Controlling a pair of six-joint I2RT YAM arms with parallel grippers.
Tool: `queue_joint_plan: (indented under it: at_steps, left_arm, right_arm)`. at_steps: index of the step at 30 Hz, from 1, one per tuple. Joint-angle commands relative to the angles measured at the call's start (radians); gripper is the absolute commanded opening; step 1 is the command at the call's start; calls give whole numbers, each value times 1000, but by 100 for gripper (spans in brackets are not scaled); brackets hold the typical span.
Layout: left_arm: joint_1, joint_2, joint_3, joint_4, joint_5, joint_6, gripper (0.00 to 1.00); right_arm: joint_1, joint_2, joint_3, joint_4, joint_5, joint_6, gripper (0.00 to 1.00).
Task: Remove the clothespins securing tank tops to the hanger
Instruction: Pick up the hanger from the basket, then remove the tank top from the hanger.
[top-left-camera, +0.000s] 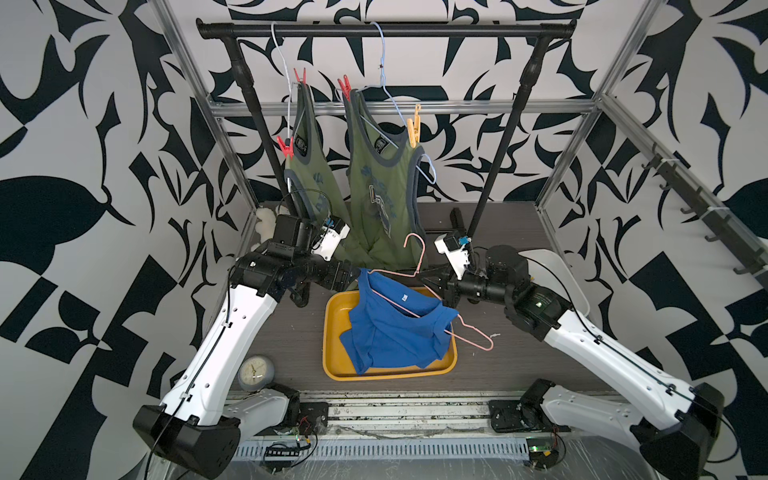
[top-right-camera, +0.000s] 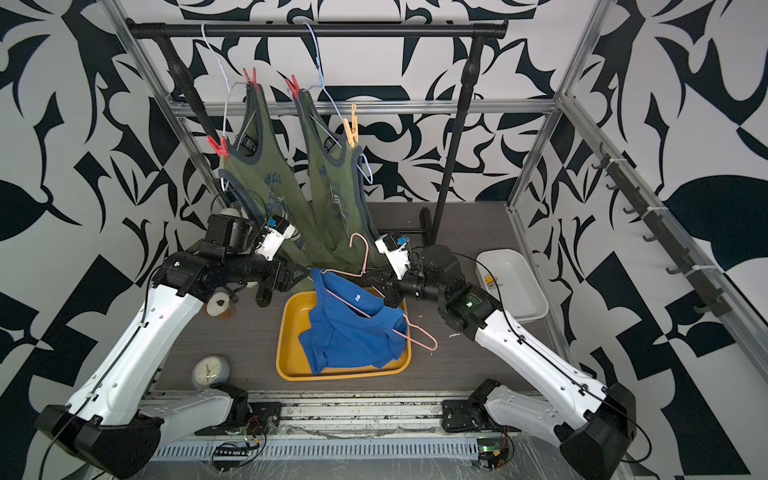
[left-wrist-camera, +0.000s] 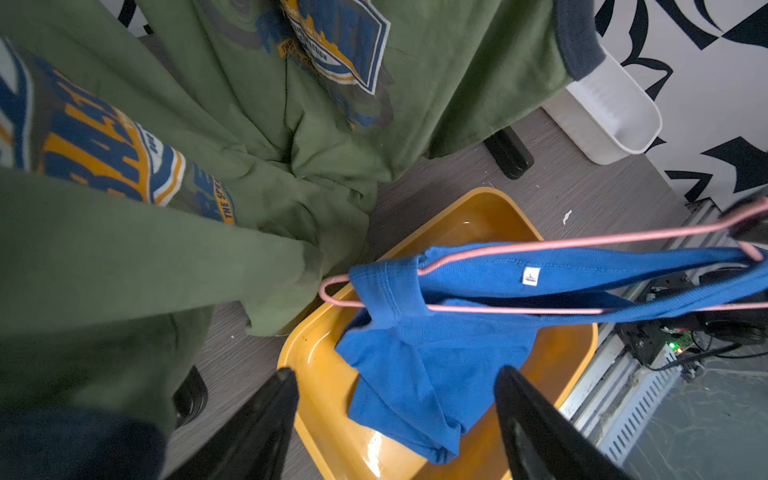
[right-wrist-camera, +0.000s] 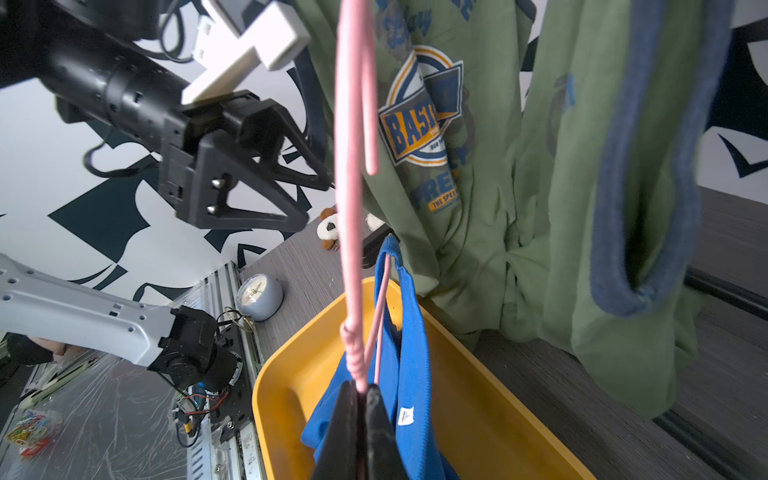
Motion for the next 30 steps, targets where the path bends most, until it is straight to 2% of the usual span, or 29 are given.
queue_joint_plan:
  at_steps: [1,8,20,30]
  left_arm:
    - [-3,9,-18,37,-7,-25,79]
    - [-4,19,-25,62,-52,-32,79]
    - [-16,27,-17,51,95,-26,77]
    - [-28,48,-15,62,31,-27,72]
  right_arm:
    - [22,-37,73,49,17,-3,0]
    - [42,-47,123,19,89,-7,0]
    - [87,-15,183,20,101,-7,0]
    - [124,-24,200,2,129,-31,0]
